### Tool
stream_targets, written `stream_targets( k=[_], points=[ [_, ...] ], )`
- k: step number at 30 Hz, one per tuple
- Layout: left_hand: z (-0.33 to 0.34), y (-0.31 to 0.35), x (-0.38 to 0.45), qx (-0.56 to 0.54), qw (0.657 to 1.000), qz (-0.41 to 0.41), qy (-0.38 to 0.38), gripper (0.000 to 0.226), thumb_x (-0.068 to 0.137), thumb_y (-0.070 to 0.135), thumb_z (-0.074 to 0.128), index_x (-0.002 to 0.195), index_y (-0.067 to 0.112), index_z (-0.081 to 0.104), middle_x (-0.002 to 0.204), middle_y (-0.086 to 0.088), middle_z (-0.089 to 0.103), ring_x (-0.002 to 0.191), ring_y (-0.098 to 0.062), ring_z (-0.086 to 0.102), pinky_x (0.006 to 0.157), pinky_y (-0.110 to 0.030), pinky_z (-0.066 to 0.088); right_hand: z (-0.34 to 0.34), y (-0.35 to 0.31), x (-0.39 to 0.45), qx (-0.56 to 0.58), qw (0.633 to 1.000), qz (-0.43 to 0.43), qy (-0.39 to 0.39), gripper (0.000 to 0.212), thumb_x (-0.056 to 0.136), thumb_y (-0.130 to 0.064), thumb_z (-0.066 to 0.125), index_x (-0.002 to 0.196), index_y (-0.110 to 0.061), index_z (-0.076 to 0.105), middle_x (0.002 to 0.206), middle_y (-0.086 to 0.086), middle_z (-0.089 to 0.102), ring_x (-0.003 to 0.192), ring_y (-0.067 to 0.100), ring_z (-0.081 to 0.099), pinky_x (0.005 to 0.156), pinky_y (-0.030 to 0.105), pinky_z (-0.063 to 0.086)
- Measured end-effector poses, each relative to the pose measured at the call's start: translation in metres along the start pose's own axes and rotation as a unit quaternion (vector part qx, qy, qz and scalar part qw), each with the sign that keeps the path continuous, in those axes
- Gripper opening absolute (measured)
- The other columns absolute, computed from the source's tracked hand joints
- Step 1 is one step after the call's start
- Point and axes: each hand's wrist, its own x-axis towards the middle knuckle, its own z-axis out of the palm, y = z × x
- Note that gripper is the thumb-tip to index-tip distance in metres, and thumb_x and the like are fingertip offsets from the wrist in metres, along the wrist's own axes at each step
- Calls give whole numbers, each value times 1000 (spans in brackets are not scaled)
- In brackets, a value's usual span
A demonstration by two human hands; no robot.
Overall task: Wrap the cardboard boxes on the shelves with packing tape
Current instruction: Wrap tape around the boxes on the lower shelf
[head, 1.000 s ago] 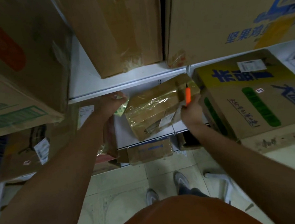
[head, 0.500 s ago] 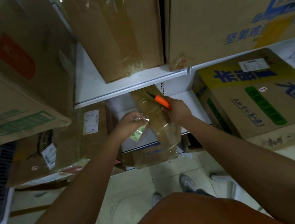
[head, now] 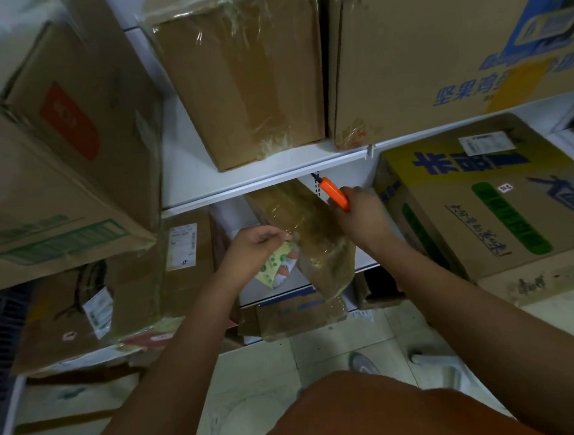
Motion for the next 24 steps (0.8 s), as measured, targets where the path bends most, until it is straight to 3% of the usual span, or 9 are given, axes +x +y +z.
stream_targets(
  k=[2,4,8,11,13,16,19,22,24],
  points=[
    [4,4,-3,-18,1000,12,-4,18,95,20,64,84,28,76,81,13,74,75,-6,67,68,-21,49,-10,-15,-25,150,982,37,-111,36,90,-44,67,88,-8,67,77,6,65,69,15,61,60,25,44],
    [10,11,-10,-41,999,23,-20,17,96,17,63,84,24,74,76,10,74,67,-2,67,63,-17,50,-13,-24,-46,193,965,33,-173,27,82,-43,77,79,-17,69,70,-4,66,60,2,60,56,13,43],
    [22,22,-24,-60,993,28,-95,12,99,14,59,105,14,69,78,9,72,64,1,66,60,-16,51,-2,-17,-58,203,973,77,-77,19,78,-26,83,72,-16,69,67,1,68,58,7,61,57,19,46],
    [21,21,-32,-14,990,42,-131,46,97,24,64,140,25,47,89,6,75,75,-3,71,71,-20,54,-2,-6,-64,244,961,125,-43,18,78,-21,83,74,-8,71,75,11,72,71,26,69,69,35,55],
    [15,17,-38,52,989,47,-129,67,93,30,68,150,33,32,100,3,75,81,-1,71,68,-11,50,-1,-2,-68,252,957,136,-39,17,79,-19,82,73,-9,69,73,9,71,69,22,66,67,30,53],
    [10,-2,-45,139,983,63,-101,73,87,45,71,151,35,36,130,-1,66,108,-12,67,90,-23,53,7,-3,-74,200,971,122,-42,19,81,-21,79,69,-18,65,65,1,64,60,13,59,58,17,46],
    [8,-34,-59,272,961,49,-18,69,85,57,67,147,38,42,116,1,72,89,-12,71,81,-29,57,11,5,-70,163,979,125,0,24,87,-18,72,67,-20,59,60,-1,57,53,11,53,48,10,41],
    [5,-54,-73,280,960,24,20,65,85,59,65,143,34,51,123,0,70,94,-17,70,73,-21,50,3,21,-64,178,975,130,24,20,86,-23,72,74,-10,64,72,12,65,70,27,64,68,36,57],
    [7,-57,-71,292,955,39,33,61,86,61,62,141,35,53,122,2,71,92,-17,70,71,-22,49,0,24,-63,177,976,123,25,18,87,-26,73,77,-13,66,78,12,69,77,28,66,74,37,54]
  ],
)
